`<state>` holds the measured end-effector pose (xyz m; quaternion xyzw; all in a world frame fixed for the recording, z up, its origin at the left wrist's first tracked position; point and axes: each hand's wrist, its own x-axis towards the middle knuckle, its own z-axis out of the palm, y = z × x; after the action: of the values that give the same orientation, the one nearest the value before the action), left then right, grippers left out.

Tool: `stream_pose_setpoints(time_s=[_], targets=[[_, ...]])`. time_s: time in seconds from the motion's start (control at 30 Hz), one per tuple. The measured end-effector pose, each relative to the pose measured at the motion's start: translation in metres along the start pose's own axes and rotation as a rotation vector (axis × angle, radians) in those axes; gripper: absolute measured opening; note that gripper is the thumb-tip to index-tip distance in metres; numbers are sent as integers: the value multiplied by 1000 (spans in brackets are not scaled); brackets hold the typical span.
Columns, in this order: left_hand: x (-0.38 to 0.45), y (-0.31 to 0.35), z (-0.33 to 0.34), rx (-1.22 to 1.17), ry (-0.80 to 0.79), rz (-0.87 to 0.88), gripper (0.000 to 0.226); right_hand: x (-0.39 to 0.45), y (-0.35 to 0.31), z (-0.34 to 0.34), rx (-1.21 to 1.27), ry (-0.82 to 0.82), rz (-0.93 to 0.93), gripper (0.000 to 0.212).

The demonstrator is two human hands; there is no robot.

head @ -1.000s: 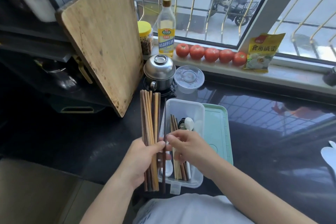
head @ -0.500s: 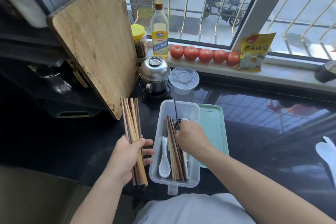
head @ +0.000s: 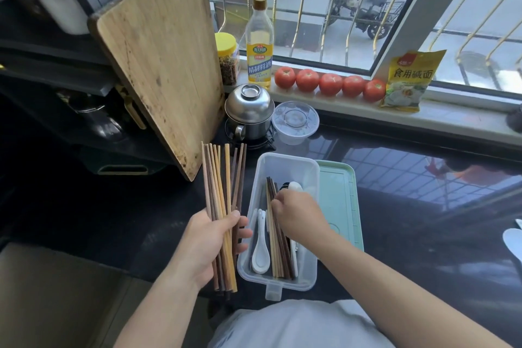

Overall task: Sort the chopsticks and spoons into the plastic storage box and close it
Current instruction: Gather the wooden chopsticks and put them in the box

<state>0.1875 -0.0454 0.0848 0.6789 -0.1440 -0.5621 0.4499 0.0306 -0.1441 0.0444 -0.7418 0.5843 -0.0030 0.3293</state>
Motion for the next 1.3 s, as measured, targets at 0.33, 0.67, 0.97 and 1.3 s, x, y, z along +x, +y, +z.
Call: stream_pose_setpoints(time_s=[0.33,0.67,0.97,1.3], targets=[[-4,-9,36,67,-198,-29,15,-35,-3,-28,876,191,181,26],[12,-6,-5,-13,77,-14,12,13,6,18,-212,-25,8,16],[0,-7,-7,-48,39,-12,13,-1,3,8,0,-2,-9,27],[-3,-4,24,33,-180,-35,10,-34,-4,-24,830,220,177,19]])
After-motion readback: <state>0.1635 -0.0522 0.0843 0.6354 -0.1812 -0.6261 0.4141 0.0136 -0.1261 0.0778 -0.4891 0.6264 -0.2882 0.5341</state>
